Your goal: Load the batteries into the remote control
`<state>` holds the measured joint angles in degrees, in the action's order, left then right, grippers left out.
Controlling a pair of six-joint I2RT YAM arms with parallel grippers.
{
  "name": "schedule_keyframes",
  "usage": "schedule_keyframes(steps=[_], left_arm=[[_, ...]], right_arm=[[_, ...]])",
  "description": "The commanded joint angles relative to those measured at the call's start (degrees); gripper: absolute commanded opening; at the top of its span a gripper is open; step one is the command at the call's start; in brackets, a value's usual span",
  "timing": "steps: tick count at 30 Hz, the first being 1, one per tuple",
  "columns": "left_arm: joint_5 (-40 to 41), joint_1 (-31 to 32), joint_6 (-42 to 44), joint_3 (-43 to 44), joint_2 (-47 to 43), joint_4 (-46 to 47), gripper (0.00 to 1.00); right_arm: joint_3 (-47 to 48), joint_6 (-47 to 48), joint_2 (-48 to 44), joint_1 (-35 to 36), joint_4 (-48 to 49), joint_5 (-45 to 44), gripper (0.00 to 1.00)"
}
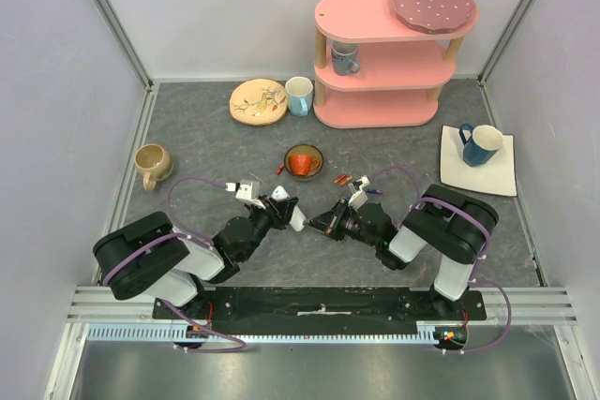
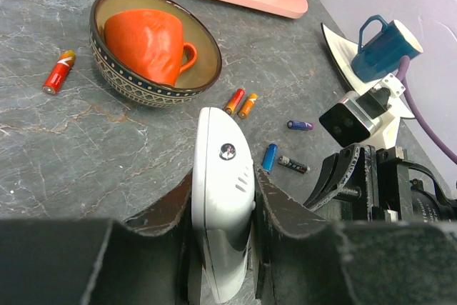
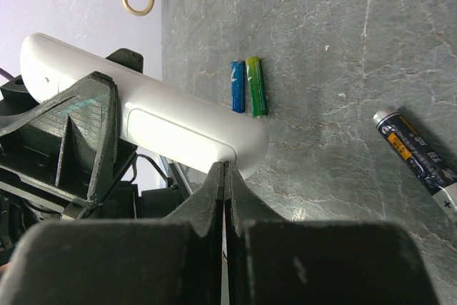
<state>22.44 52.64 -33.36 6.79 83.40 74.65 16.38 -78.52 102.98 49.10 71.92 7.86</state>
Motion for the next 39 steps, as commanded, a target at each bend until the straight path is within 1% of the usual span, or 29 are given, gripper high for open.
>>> schedule_keyframes(steps=[1, 13, 22, 39], left_arm=[[1.0, 1.0, 2.8, 1.0, -0.3, 8.8, 0.02], [3.1, 1.0, 3.7, 1.9, -1.0, 4.9, 0.02], [2.9, 1.0, 3.9, 2.0, -1.1, 4.5, 0.02], [3.5, 1.1, 5.4, 3.1, -1.7, -0.2, 0.02]], right_arm=[[0.5, 0.6, -2.4, 0.0, 13.3, 0.7, 0.0], [0.6, 0.7, -2.6, 0.0, 13.4, 1.0, 0.0], [1.3, 0.7, -3.2, 0.0, 12.9, 1.1, 0.0], [0.9, 1.9, -5.2, 0.1, 11.0, 1.0, 0.0]])
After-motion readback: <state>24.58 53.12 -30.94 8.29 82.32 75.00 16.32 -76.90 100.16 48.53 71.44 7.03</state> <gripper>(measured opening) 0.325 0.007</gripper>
